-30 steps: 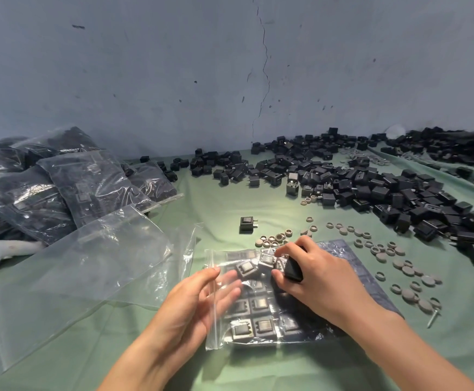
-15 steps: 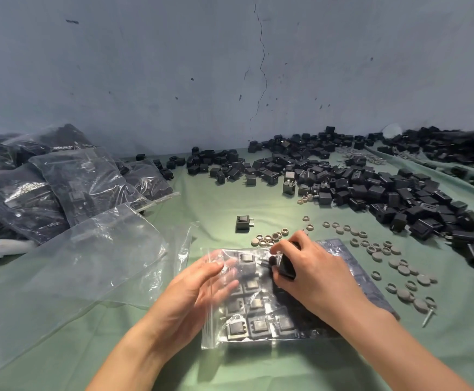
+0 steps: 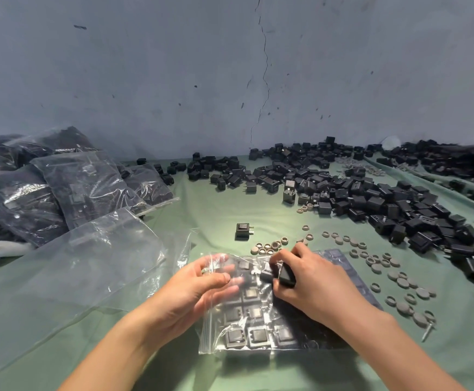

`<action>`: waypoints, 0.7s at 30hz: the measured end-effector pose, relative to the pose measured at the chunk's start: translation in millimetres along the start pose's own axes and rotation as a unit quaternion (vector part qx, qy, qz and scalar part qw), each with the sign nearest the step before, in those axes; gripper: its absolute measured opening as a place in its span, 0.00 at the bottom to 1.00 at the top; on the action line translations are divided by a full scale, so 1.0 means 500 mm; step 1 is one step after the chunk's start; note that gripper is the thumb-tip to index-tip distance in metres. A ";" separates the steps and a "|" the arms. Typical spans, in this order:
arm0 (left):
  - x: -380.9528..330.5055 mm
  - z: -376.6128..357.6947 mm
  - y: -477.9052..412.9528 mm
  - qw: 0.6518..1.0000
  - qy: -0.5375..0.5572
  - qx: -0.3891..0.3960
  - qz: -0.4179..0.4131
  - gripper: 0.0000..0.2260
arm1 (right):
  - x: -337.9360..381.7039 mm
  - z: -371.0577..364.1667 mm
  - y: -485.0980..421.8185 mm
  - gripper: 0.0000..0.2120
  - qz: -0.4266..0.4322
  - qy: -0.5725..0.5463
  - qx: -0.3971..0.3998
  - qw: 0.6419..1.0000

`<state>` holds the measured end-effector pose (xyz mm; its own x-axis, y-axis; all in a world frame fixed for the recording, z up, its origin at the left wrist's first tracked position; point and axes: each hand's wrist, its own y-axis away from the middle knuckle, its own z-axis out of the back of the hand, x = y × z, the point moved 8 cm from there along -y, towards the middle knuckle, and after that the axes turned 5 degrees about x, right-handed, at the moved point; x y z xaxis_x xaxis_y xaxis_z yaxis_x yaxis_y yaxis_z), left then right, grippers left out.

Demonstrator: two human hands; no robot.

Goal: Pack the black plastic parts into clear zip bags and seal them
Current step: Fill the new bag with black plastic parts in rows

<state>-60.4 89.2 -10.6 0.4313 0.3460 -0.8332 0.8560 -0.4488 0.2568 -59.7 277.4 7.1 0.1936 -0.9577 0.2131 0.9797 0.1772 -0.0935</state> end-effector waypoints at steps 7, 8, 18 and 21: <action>0.025 -0.004 -0.003 0.997 0.060 0.042 0.020 0.18 | -0.002 0.003 0.015 0.22 -0.003 0.040 -0.064 0.997; 0.028 -0.008 -0.002 0.996 0.063 0.051 0.030 0.18 | -0.005 0.004 0.017 0.22 -0.005 0.035 -0.070 0.997; 0.034 0.002 -0.014 0.996 0.087 0.003 0.017 0.18 | -0.019 0.011 0.024 0.19 -0.044 -0.001 -0.058 0.997; 0.039 -0.003 -0.017 0.993 0.111 0.031 0.034 0.23 | -0.015 0.011 0.024 0.19 -0.047 0.003 -0.072 0.996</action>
<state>-58.8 100.7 -28.4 0.5449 0.4841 -0.6847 0.8072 -0.5238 0.2721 -49.3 288.1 9.6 0.1002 -0.9699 0.2220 0.9760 0.0525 -0.2113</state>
